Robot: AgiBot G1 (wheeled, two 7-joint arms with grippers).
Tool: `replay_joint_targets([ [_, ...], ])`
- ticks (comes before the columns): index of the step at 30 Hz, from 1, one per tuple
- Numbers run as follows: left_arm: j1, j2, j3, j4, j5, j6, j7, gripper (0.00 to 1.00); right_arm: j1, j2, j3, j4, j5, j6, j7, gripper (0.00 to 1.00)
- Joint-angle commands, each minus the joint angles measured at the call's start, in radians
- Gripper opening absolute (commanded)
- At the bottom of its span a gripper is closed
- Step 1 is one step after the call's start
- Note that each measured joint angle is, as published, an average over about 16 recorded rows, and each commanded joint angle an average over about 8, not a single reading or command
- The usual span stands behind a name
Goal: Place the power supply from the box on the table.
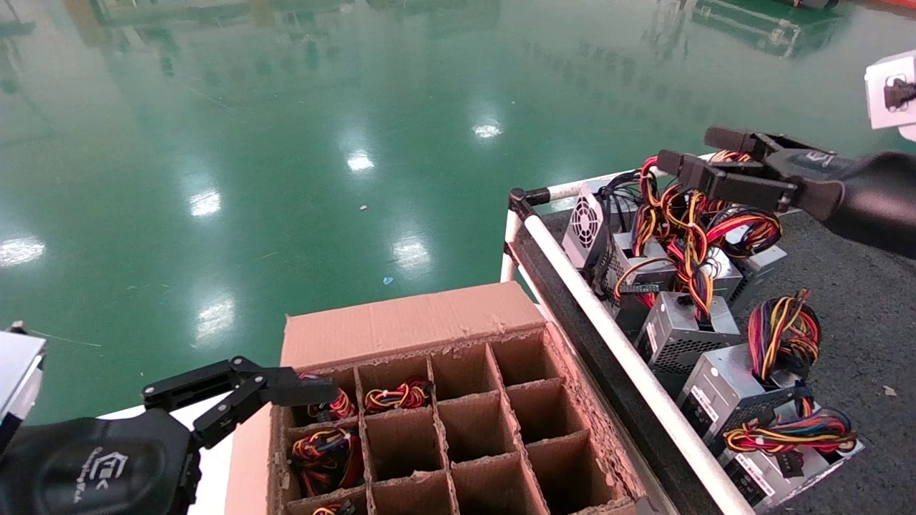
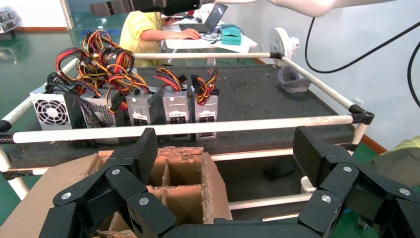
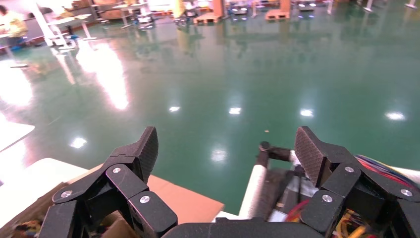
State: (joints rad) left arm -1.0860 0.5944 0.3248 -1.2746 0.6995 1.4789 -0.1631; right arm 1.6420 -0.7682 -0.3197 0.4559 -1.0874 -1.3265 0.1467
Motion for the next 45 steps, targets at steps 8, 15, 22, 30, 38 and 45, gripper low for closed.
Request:
replay_joint_targets([
  [8,0.000,0.000,0.000,0.000,0.000,0.000,0.000,1.00,-0.128,0.035,0.009,0.186,0.080,-0.038,0.009,1.00],
  [15,0.000,0.000,0.000,0.000,0.000,0.000,0.000,1.00,-0.227,0.063,0.016,0.331,0.143,-0.068,0.016,1.00],
  [22,0.000,0.000,0.001,0.000,0.000,0.000,0.000,1.00,-0.326,0.090,0.023,0.475,0.205,-0.097,0.023,1.00],
  [30,0.000,0.000,0.001,0.000,-0.001,0.000,0.000,1.00,-0.439,0.121,0.031,0.641,0.276,-0.131,0.032,1.00],
  [38,0.000,0.000,0.001,0.000,-0.001,0.000,0.001,1.00,-0.545,0.151,0.038,0.795,0.342,-0.162,0.039,1.00],
  [45,0.000,0.000,0.001,0.000,-0.001,-0.001,0.001,1.00,-0.592,0.164,0.042,0.864,0.374,-0.177,0.042,1.00],
])
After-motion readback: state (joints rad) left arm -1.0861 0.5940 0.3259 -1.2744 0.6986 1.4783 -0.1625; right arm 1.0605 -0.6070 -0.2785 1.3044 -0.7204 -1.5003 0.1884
